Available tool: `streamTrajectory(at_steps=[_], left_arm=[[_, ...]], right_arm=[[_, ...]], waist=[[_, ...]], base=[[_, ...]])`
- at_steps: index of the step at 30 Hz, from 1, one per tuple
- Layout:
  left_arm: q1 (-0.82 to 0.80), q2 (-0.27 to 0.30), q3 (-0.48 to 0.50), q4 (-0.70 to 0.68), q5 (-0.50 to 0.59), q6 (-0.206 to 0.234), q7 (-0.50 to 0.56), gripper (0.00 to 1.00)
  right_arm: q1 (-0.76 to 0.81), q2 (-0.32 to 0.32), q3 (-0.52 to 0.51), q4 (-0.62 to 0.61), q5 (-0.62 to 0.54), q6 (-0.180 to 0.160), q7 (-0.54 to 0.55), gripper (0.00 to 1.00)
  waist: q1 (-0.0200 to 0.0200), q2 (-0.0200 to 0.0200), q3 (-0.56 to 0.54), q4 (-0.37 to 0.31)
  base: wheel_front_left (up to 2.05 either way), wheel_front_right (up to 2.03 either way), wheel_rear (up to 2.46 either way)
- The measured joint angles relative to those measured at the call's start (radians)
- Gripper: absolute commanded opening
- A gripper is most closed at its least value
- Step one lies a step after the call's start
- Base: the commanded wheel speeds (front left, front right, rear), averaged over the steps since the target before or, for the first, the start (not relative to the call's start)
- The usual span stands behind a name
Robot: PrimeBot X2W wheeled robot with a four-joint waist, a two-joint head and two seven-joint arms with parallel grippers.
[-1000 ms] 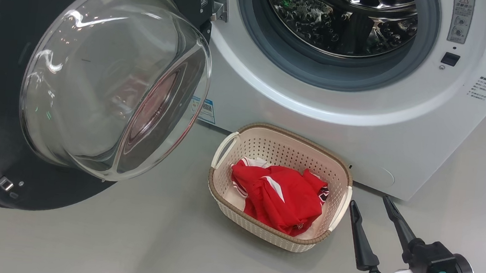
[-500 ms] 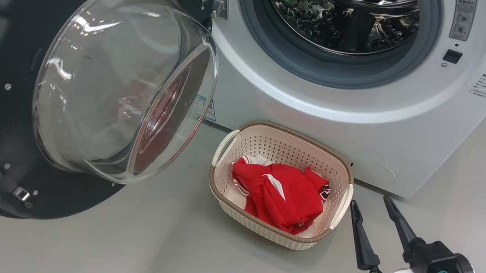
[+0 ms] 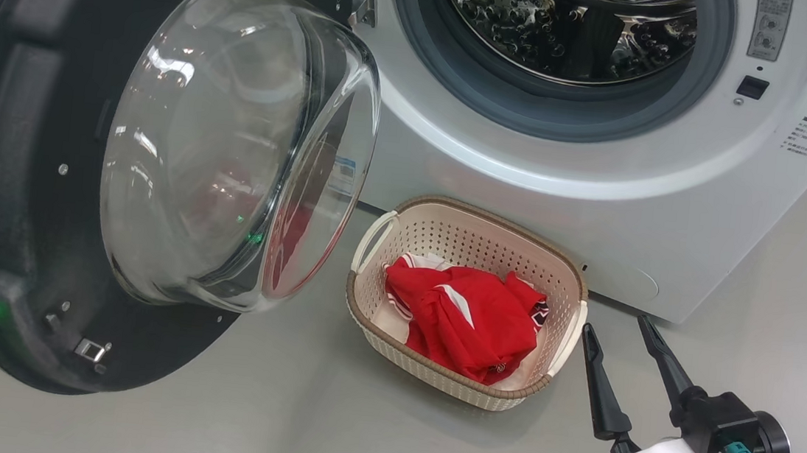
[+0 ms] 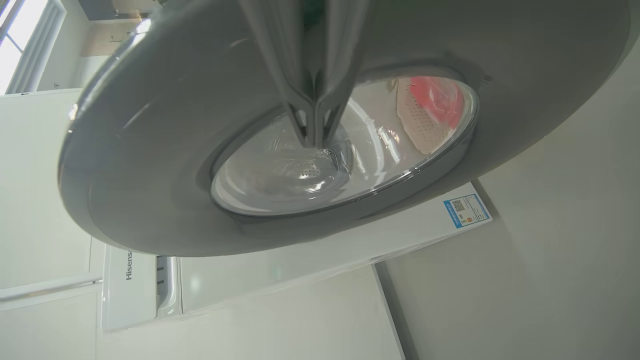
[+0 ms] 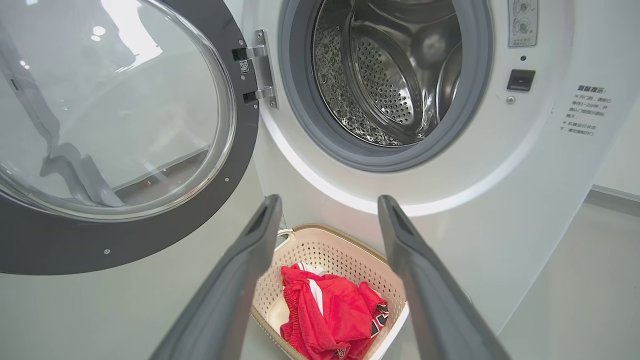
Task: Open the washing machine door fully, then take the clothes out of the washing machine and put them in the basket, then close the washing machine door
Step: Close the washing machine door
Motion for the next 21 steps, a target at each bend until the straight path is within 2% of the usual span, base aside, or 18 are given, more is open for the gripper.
streamTrajectory(at_steps=[5, 21], left_arm=[[0.027, -0.005, -0.003, -0.015, -0.009, -0.016, 0.028, 0.00], [0.078, -0.086, -0.063, -0.108, -0.044, -0.051, 0.110, 0.00]], right_arm=[[-0.002, 0.000, 0.001, -0.001, 0.000, 0.000, 0.000, 1.00], [-0.026, -0.001, -0.001, -0.002, 0.000, 0.003, 0.000, 1.00]], waist=[[0.0000, 0.0000, 0.009, -0.006], [0.0000, 0.0000, 0.032, -0.057]], base=[[0.00, 0.00, 0.00], [0.00, 0.00, 0.00]])
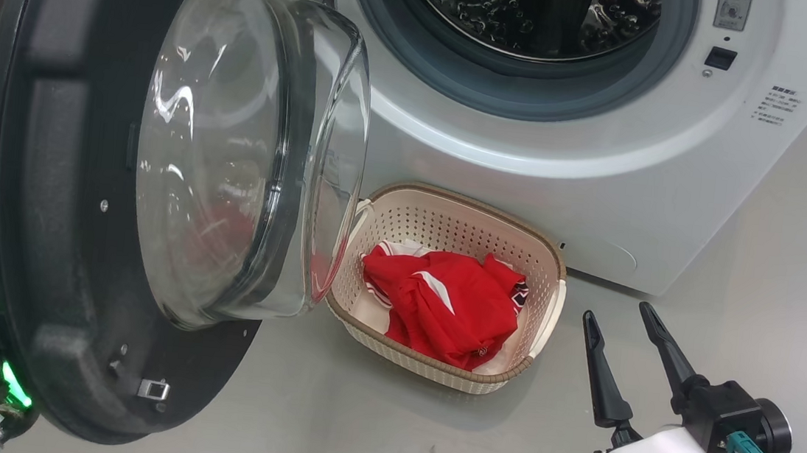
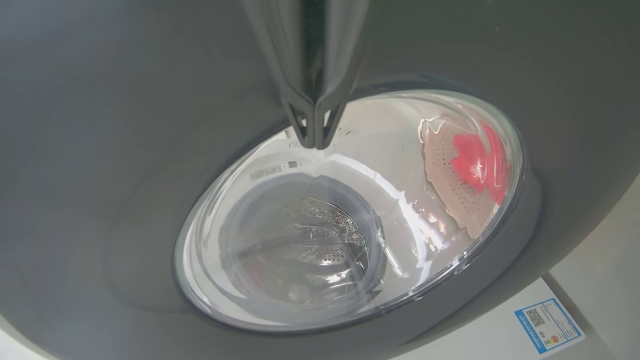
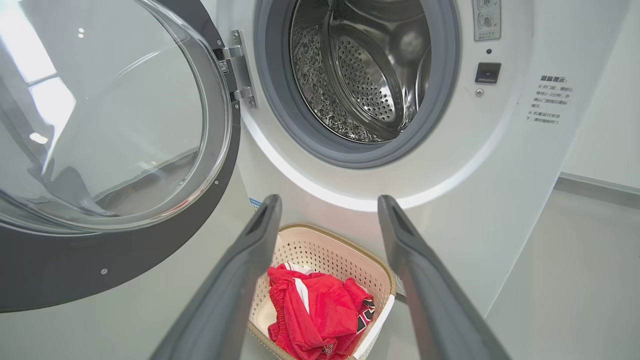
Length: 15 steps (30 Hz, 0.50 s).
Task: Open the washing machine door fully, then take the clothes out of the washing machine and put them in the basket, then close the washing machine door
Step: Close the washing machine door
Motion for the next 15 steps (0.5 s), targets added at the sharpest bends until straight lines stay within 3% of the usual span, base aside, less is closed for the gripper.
streamTrajectory(at_steps=[15], left_arm=[[0.048, -0.032, -0.052, -0.109, 0.005, -0.009, 0.057, 0.00]], right_arm=[[-0.021, 0.000, 0.009, 0.002, 0.000, 0.005, 0.000, 1.00]], waist=[[0.0000, 0.0000, 0.016, -0.085]], base=[[0.00, 0.00, 0.00]])
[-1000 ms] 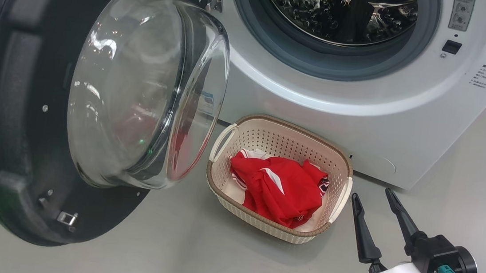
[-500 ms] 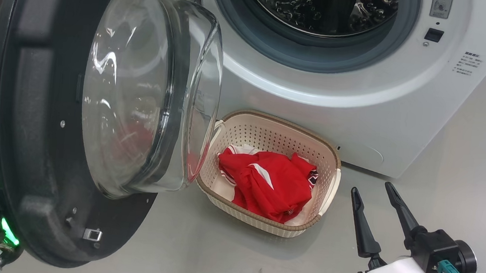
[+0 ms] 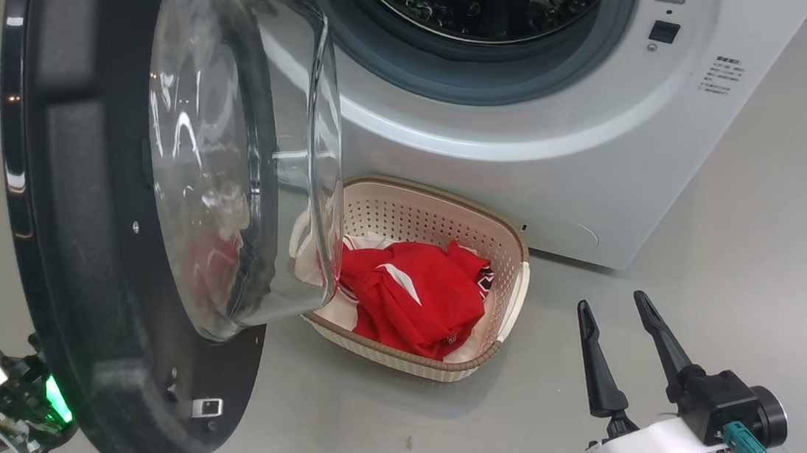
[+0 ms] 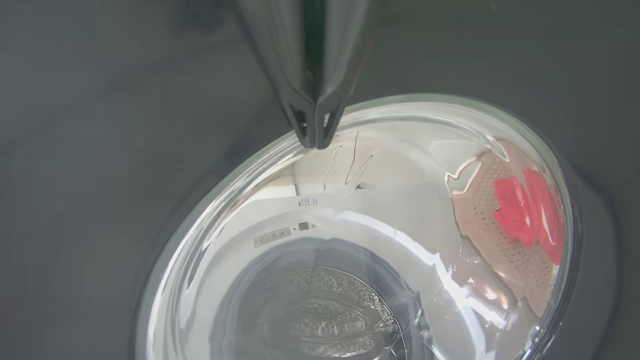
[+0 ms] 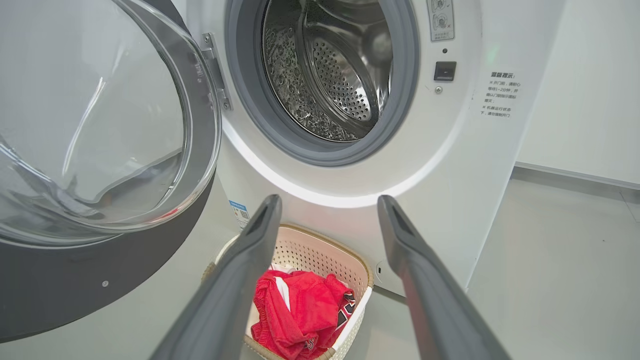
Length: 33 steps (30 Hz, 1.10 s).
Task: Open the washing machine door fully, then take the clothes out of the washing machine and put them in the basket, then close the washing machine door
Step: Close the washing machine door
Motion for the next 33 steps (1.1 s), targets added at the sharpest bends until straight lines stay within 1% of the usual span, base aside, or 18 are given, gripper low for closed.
streamTrajectory(at_steps=[18, 22, 33], left_arm=[[0.007, -0.040, -0.015, -0.089, 0.016, 0.000, 0.025, 0.00], [0.005, -0.050, -0.016, -0.103, 0.045, 0.000, 0.025, 0.00], [-0.019, -0.072, -0.016, -0.084, 0.078, 0.000, -0.013, 0.00]], right_arm=[[-0.044, 0.001, 0.021, 0.000, 0.002, 0.001, 0.000, 1.00], [-0.055, 0.001, 0.022, 0.000, 0.006, 0.001, 0.000, 1.00], [-0.084, 0.001, 0.028, 0.000, 0.022, 0.002, 0.000, 1.00]], waist=[[0.0000, 0.0000, 0.031, -0.153], [0.0000, 0.0000, 0.043, -0.191], [0.0000, 0.0000, 0.078, -0.295]], base=[[0.00, 0.00, 0.00], [0.00, 0.00, 0.00], [0.00, 0.00, 0.00]])
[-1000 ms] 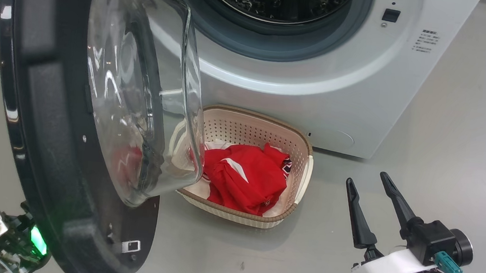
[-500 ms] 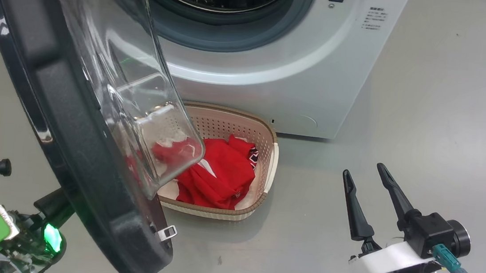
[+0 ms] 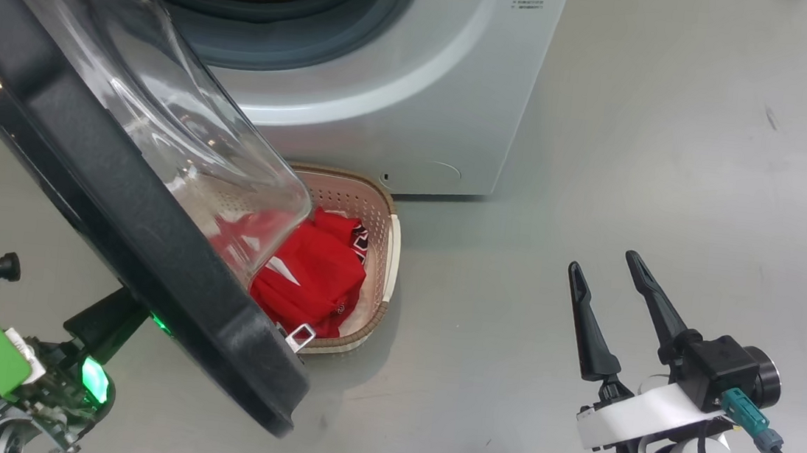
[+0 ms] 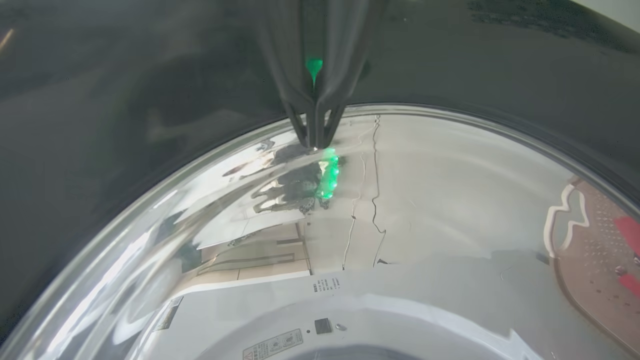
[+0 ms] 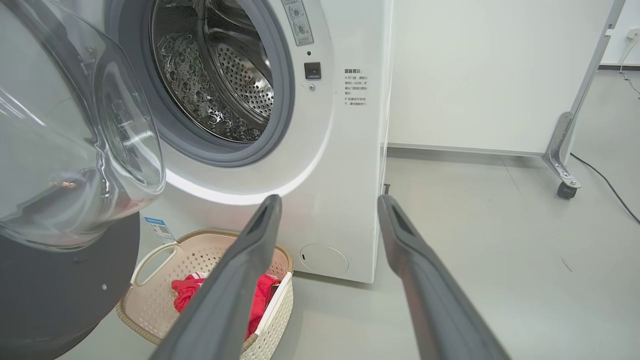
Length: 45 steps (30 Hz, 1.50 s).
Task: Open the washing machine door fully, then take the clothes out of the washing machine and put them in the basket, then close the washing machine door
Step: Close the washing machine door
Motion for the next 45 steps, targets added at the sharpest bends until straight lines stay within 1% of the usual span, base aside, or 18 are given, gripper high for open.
streamTrajectory(at_steps=[3, 8, 17, 21, 23, 26, 30, 33, 45], left_arm=[[-0.011, -0.009, 0.001, 0.007, 0.003, 0.000, -0.015, 0.00], [-0.038, -0.026, -0.003, 0.011, 0.045, 0.000, -0.037, 0.00], [-0.086, -0.064, -0.011, 0.029, 0.061, 0.000, -0.077, 0.00], [-0.116, -0.103, -0.025, 0.047, 0.091, 0.000, -0.105, 0.00], [-0.131, -0.114, -0.025, 0.051, 0.114, 0.000, -0.121, 0.00], [-0.136, -0.125, -0.023, 0.057, 0.116, 0.000, -0.137, 0.00], [-0.153, -0.156, -0.020, 0.077, 0.130, 0.000, -0.172, 0.00], [-0.169, -0.176, -0.019, 0.090, 0.162, 0.000, -0.196, 0.00], [-0.240, -0.200, -0.030, 0.191, 0.245, 0.000, -0.308, 0.00]], right_arm=[[-0.003, 0.000, 0.005, 0.000, 0.008, 0.001, 0.000, 1.00], [-0.014, 0.000, 0.013, -0.001, 0.024, 0.001, 0.000, 1.00], [-0.030, 0.000, 0.026, -0.001, 0.051, -0.002, 0.000, 1.00], [-0.031, 0.000, 0.020, -0.005, 0.058, -0.009, 0.000, 1.00], [-0.031, 0.000, 0.022, -0.005, 0.060, -0.010, 0.000, 1.00], [-0.032, 0.000, 0.030, -0.004, 0.060, -0.010, 0.000, 1.00], [-0.033, 0.002, 0.036, -0.003, 0.062, -0.010, 0.000, 1.00], [-0.033, 0.002, 0.039, -0.001, 0.062, -0.011, 0.000, 1.00], [-0.033, 0.001, 0.066, 0.007, 0.070, -0.011, 0.000, 1.00]], waist=[[0.0000, 0.0000, 0.009, -0.026], [0.0000, 0.0000, 0.023, -0.064], [0.0000, 0.0000, 0.040, -0.112], [0.0000, 0.0000, 0.045, -0.122], [0.0000, 0.0000, 0.045, -0.125], [0.0000, 0.0000, 0.045, -0.128], [0.0000, 0.0000, 0.042, -0.137], [0.0000, 0.0000, 0.038, -0.144], [0.0000, 0.0000, 0.024, -0.188]], base=[[0.00, 0.00, 0.00], [0.00, 0.00, 0.00], [0.00, 0.00, 0.00], [0.00, 0.00, 0.00], [0.00, 0.00, 0.00], [0.00, 0.00, 0.00], [0.00, 0.00, 0.00], [0.00, 0.00, 0.00], [0.00, 0.00, 0.00]])
